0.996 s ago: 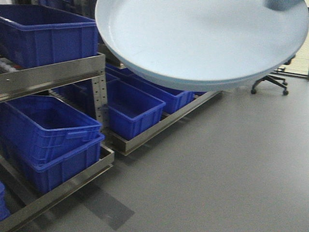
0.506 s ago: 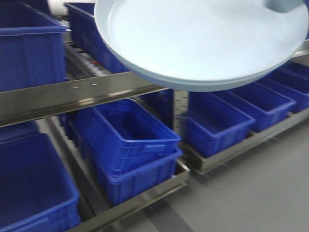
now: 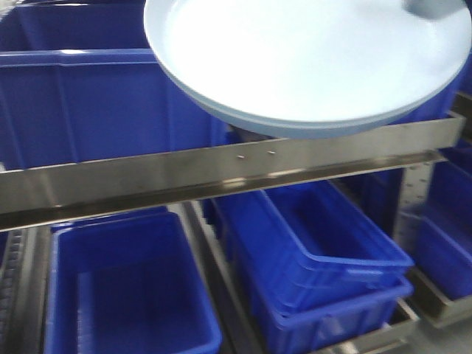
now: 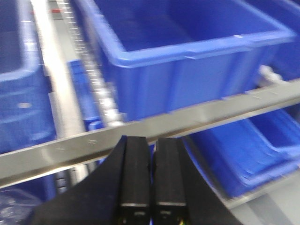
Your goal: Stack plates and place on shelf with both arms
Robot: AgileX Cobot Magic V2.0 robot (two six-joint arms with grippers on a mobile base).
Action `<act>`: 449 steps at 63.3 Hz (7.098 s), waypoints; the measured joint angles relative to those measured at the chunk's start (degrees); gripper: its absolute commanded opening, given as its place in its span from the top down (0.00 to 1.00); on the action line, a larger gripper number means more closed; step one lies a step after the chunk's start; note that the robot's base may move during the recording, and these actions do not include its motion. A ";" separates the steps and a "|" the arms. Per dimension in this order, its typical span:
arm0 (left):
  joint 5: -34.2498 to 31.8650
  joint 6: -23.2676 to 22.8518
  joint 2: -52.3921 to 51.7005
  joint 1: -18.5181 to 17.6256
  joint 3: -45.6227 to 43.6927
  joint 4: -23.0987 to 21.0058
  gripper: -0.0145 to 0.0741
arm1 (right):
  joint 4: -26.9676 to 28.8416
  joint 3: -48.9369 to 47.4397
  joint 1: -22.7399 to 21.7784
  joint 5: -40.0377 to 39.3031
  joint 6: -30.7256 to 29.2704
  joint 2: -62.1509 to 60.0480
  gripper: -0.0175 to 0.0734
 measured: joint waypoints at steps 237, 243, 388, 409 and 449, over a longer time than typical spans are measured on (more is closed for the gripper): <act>0.00 0.00 0.00 0.00 0.00 0.00 0.73 | 0.00 -47.91 -14.68 -3.45 0.00 50.33 0.39; 0.00 0.00 0.00 0.00 0.00 0.00 0.73 | 0.00 -49.01 -14.68 -4.61 0.00 50.93 0.29; 0.00 0.00 0.00 0.00 0.00 0.00 0.73 | 0.21 32.62 -31.67 -14.03 0.13 -36.85 0.75; 0.00 0.00 0.00 0.00 0.00 0.00 0.73 | 0.21 41.00 -32.93 -8.62 0.13 -51.88 0.75; 0.00 0.00 0.00 0.00 0.00 0.00 0.73 | 0.21 41.00 -32.93 -7.18 0.13 -52.01 0.75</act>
